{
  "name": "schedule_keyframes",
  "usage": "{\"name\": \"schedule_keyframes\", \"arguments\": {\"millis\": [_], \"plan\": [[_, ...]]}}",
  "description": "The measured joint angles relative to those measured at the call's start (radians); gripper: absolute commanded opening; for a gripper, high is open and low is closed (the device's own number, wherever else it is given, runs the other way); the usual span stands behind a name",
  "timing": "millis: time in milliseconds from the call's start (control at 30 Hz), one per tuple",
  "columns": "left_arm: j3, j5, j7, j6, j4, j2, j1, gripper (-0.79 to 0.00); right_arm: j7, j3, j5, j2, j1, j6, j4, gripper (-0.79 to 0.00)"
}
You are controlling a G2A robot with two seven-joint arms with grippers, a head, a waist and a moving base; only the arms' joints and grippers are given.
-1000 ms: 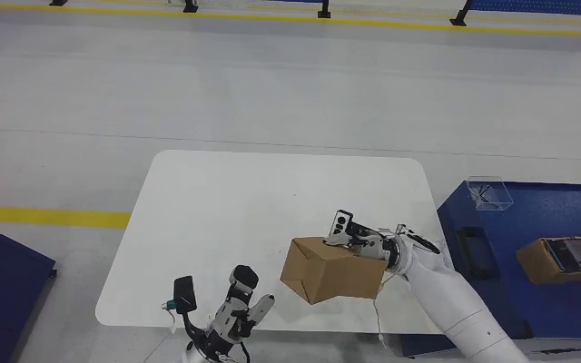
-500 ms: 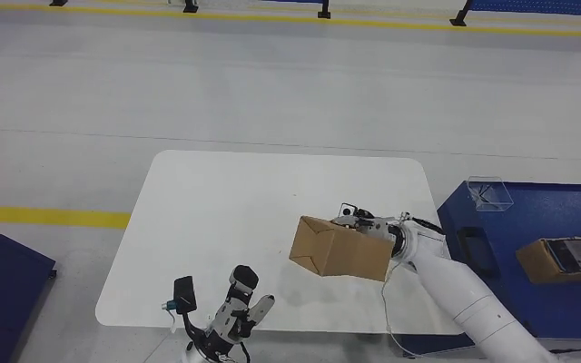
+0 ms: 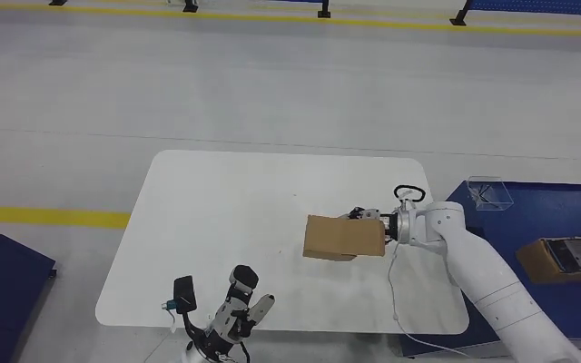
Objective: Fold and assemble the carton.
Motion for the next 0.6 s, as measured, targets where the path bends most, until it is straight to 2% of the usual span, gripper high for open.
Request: {"name": "schedule_keyframes", "arguments": {"millis": [100, 167, 600], "plan": [[0.000, 0.000, 0.000, 0.000, 0.000, 0.000, 0.000, 0.000, 0.145, 0.000, -0.101, 0.000, 0.000, 0.000, 0.000, -0.785], [0.000, 0.000, 0.000, 0.000, 0.000, 0.000, 0.000, 0.000, 0.185, 0.000, -0.103, 0.000, 0.000, 0.000, 0.000, -0.785], [0.000, 0.000, 0.000, 0.000, 0.000, 0.000, 0.000, 0.000, 0.180, 0.013, -0.100, 0.000, -0.004, -0.024, -0.024, -0.785]]}}
